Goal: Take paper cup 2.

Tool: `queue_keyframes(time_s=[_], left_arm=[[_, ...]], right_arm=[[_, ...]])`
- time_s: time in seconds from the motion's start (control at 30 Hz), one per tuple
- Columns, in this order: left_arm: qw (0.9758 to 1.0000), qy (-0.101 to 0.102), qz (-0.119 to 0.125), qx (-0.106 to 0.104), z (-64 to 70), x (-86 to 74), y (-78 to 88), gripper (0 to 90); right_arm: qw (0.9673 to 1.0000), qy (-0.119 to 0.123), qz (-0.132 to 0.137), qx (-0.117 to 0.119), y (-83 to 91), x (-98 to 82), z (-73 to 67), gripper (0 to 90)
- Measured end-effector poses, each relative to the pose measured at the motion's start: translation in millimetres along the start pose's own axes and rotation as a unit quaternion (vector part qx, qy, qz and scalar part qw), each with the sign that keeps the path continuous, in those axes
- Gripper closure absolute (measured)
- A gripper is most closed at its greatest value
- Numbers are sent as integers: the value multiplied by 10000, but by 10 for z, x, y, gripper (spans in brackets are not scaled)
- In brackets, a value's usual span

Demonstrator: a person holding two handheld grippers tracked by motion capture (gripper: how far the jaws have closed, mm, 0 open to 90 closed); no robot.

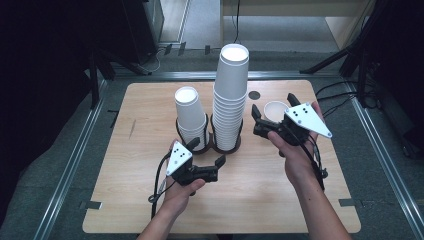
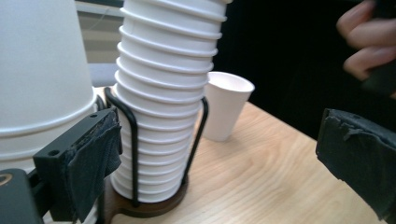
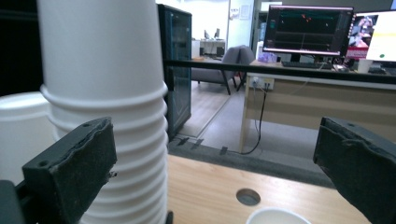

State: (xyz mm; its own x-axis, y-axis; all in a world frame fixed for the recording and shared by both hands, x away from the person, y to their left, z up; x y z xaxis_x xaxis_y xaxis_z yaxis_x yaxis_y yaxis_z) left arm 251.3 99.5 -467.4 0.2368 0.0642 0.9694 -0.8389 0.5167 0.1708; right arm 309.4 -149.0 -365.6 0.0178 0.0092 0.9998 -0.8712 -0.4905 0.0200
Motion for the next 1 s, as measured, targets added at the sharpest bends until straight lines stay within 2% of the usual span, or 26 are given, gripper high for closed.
queue_keyframes(time_s=[0.13,0.2,0.33,0.43,0.53,0.67,0.9,1.0], left_arm=[[9998,-130,-11,157,2,10,-84,6],[9994,-198,-23,268,-6,9,-134,6],[9988,-241,-5,434,-47,42,-229,7],[9986,-259,-1,467,-43,58,-261,6],[9972,-394,46,628,-14,109,-333,7],[9961,-419,84,775,-5,147,-381,7],[9950,-437,111,891,9,227,-490,10],[9945,-490,98,922,30,239,-550,10]], right_arm=[[9999,13,88,96,-15,87,-66,0],[9996,-149,139,214,-38,139,-120,0],[9992,-227,150,282,-84,159,-164,0],[9989,-286,133,358,-118,180,-198,0],[9987,-244,137,427,-151,220,-253,0],[9984,-222,174,490,-178,265,-300,0],[9976,-371,120,570,-228,293,-302,0],[9977,-242,80,625,-250,330,-337,0]])
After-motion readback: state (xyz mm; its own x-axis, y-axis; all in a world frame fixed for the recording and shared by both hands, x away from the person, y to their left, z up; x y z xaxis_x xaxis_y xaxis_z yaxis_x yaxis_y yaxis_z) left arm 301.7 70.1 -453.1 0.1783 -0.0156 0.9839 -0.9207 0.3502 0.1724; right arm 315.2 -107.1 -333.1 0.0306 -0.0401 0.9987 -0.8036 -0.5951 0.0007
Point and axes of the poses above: each handheld gripper's, and its own axes: y roughly backward along the jaws, x roughly out of its top, z roughly to its right, the point moved 1 cm from there along -y, roughly forward along the jaws, and after that the axes turned 6 degrees about x, right-handed, at the moved point
